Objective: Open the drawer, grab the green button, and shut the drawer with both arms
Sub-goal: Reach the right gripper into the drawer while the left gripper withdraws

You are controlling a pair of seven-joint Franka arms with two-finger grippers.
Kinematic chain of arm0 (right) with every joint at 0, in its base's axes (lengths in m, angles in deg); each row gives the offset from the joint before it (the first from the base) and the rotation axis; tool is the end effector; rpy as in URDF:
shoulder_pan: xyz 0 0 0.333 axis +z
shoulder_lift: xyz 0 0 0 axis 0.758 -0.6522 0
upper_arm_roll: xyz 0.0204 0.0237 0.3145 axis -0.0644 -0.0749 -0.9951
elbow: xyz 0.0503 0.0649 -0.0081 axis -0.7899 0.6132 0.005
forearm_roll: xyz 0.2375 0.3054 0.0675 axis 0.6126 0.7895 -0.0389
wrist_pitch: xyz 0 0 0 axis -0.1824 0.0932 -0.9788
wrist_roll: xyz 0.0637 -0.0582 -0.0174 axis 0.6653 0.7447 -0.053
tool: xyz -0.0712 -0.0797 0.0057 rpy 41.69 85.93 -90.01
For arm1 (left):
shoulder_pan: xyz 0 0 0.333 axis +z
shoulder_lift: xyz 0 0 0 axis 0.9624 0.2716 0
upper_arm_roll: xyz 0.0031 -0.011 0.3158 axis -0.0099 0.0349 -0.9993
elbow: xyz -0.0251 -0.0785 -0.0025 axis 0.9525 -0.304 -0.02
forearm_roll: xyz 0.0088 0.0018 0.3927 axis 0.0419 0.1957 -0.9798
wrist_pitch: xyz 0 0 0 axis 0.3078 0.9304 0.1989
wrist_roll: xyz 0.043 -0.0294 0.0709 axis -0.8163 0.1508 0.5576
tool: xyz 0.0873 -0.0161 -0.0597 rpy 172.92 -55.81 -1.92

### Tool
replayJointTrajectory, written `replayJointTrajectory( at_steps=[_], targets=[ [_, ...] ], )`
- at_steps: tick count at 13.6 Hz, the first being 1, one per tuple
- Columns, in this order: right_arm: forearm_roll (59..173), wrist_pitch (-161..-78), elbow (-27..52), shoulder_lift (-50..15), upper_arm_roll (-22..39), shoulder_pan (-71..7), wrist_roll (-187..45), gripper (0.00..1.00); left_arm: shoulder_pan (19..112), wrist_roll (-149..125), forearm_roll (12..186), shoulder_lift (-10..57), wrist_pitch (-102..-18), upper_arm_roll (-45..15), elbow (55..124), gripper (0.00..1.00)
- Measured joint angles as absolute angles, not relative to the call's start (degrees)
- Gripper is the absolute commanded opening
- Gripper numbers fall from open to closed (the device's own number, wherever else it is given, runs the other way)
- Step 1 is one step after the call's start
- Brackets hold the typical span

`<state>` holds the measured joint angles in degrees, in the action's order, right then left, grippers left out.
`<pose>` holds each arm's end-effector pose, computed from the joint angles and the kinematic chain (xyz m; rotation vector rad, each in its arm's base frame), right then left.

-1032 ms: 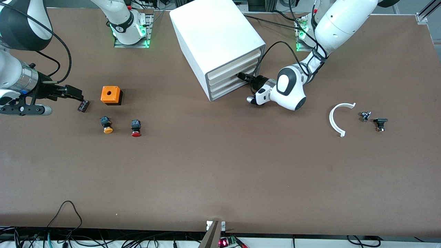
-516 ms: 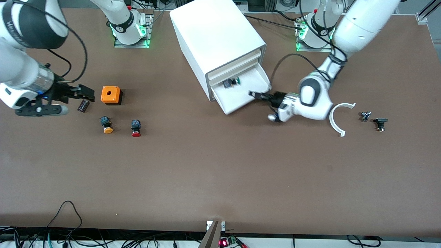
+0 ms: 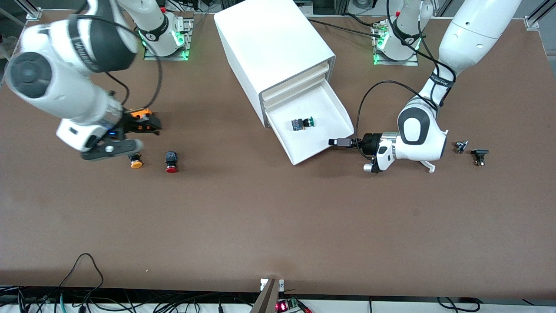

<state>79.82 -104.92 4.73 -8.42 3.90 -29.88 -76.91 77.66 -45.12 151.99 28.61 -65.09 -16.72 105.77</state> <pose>0.5954 0.2011 0.4835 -3.1024 -0.4673 0.1258 0.5502 -0.1710 0.1872 2.1534 0.1566 -0.3439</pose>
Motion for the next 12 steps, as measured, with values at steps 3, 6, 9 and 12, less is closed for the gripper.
replayJointTrajectory(
  at_steps=[3, 6, 9, 12],
  targets=[
    [79.9, -107.3, -1.9, -14.5, 3.6, -20.9, -77.1, 1.00, 78.6, -44.3, 152.0, 23.1, -73.0, -16.9, 106.0, 1.00],
    [79.9, -109.5, -9.3, -21.2, 0.1, -15.9, -76.8, 1.00, 83.0, -43.8, 152.0, 16.5, -74.7, -17.1, 108.0, 1.00],
    [79.9, -114.4, -11.8, -25.0, -5.4, -14.8, -69.2, 1.00, 84.2, -43.8, 152.0, 10.6, -76.0, -17.2, 111.3, 1.00],
    [80.1, -119.3, -12.0, -28.8, -8.7, -14.7, -53.0, 1.00, 87.4, -44.0, 141.2, 5.0, -75.8, -18.7, 111.1, 1.00]
  ],
)
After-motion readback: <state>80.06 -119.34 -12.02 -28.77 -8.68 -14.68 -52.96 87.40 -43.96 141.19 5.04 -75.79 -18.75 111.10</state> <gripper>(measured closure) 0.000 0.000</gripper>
